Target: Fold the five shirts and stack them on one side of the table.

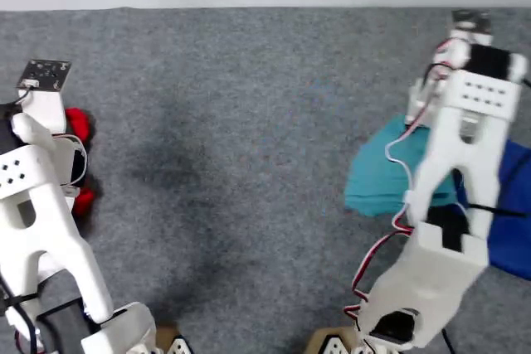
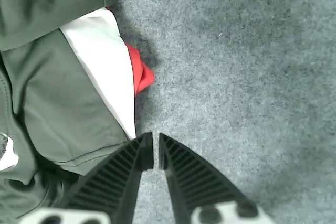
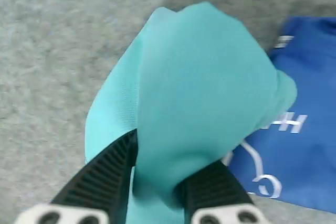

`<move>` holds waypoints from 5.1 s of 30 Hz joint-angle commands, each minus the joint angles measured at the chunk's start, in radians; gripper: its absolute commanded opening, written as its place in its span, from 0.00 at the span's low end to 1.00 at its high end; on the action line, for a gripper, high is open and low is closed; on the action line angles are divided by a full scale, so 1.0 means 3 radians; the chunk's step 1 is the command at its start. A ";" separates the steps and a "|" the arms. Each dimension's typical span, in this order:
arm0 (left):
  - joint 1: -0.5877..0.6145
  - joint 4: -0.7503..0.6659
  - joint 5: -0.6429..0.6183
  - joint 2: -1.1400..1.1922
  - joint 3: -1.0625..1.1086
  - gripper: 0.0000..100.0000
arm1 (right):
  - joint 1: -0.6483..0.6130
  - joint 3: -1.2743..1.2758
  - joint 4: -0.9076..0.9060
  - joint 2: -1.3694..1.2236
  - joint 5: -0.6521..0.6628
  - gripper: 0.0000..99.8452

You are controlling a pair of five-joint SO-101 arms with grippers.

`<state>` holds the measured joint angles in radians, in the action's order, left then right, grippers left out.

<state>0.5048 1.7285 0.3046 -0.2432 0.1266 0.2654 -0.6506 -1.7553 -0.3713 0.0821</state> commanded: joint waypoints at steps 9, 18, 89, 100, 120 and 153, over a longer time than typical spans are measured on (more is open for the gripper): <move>-0.0020 0.0056 0.0026 -0.0113 -0.0033 0.03 | 0.0652 -0.0020 -0.0136 0.0325 0.0496 0.01; -0.0026 0.0061 0.0005 -0.0113 -0.0033 0.03 | 0.0990 -0.0020 -0.0130 0.0335 0.0813 0.01; -0.0026 0.0077 0.0005 -0.0113 -0.0008 0.03 | 0.1399 -0.1181 -0.0003 -0.1133 0.1192 0.01; -0.0026 0.0077 0.0005 -0.0128 -0.0008 0.03 | 0.1046 -0.1350 0.1849 -0.2105 0.1197 0.01; -0.0061 0.0077 0.0015 -0.0491 -0.0013 0.03 | 0.0401 -0.3263 -0.0151 -0.1895 0.0941 0.01; 0.1002 -0.1059 0.1013 0.1678 -0.0315 0.00 | 0.0258 0.1708 -0.0136 0.1250 0.0910 0.01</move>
<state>0.7994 1.4078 0.5976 0.2754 0.1066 0.3560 -0.1381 -1.7568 -0.0629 0.3675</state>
